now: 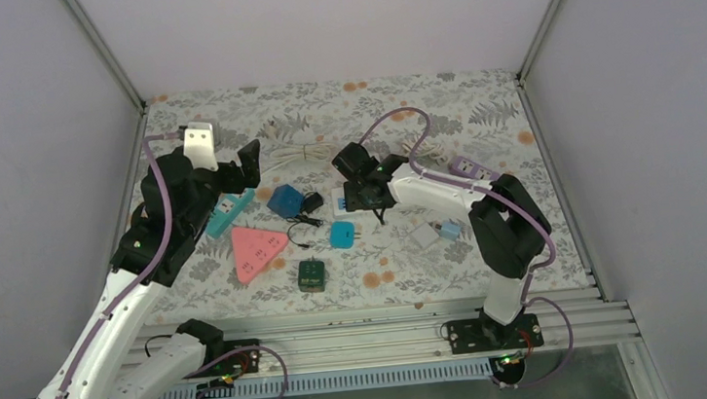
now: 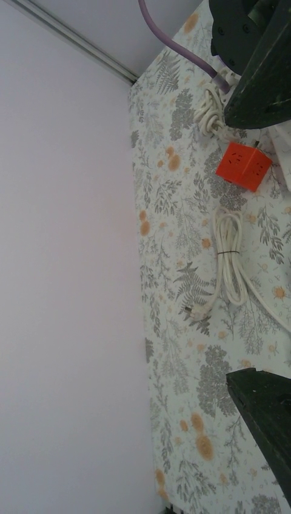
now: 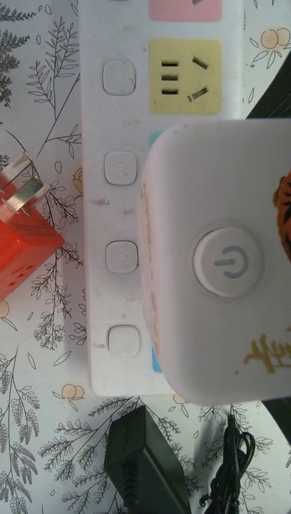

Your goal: Insert the plug

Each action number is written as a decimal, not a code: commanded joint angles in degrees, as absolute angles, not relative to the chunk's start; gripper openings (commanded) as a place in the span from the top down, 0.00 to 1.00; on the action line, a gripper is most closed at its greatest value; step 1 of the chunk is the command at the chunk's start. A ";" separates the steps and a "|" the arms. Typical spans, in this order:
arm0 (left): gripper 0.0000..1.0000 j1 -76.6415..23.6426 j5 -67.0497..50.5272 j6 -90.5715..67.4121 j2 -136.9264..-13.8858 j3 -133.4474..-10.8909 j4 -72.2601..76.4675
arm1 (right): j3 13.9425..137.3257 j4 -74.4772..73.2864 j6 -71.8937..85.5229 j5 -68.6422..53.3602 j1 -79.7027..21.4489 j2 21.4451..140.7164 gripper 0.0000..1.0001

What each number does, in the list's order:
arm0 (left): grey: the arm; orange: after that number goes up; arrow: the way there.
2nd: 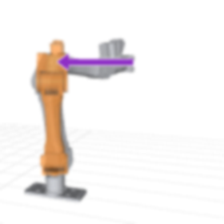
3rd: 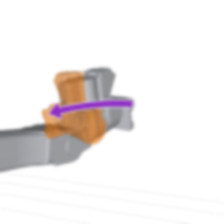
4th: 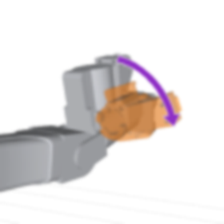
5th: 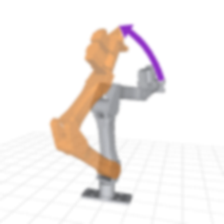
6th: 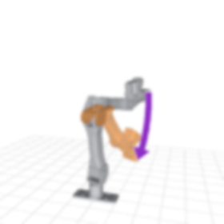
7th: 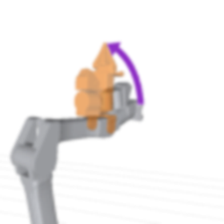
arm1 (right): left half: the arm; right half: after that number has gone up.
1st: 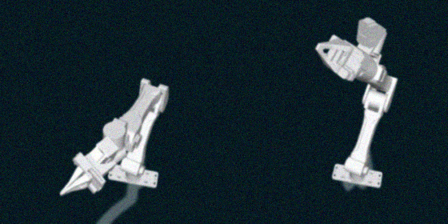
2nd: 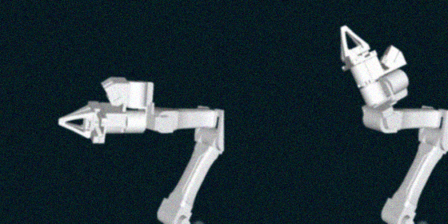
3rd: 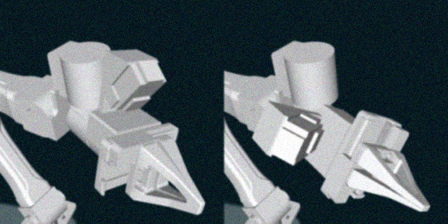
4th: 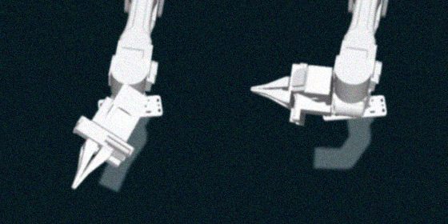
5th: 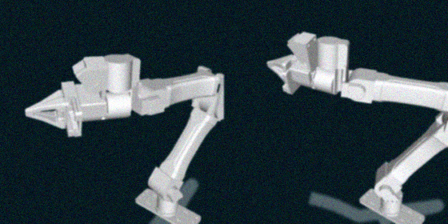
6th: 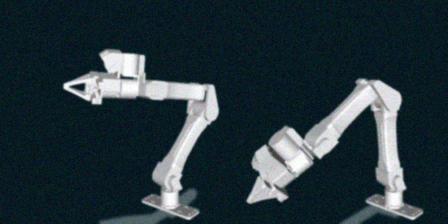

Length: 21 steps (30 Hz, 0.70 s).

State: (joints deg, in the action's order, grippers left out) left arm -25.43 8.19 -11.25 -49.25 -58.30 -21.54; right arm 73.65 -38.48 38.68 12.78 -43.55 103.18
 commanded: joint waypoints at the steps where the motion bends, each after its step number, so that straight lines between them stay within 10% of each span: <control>1: 0.02 -25.05 9.60 -10.72 -48.52 -57.70 -20.37 | 74.41 -39.27 39.59 15.61 -43.86 104.68 0.62; 21: 0.02 -25.04 12.21 -11.30 -47.54 -56.95 -19.64 | 77.62 -46.70 37.93 12.45 -43.79 111.29 0.60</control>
State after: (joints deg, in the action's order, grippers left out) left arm -25.23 11.22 -11.22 -48.23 -57.41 -21.30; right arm 77.06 -41.28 38.85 13.04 -43.51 106.76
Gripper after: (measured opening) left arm 0.982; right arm 0.621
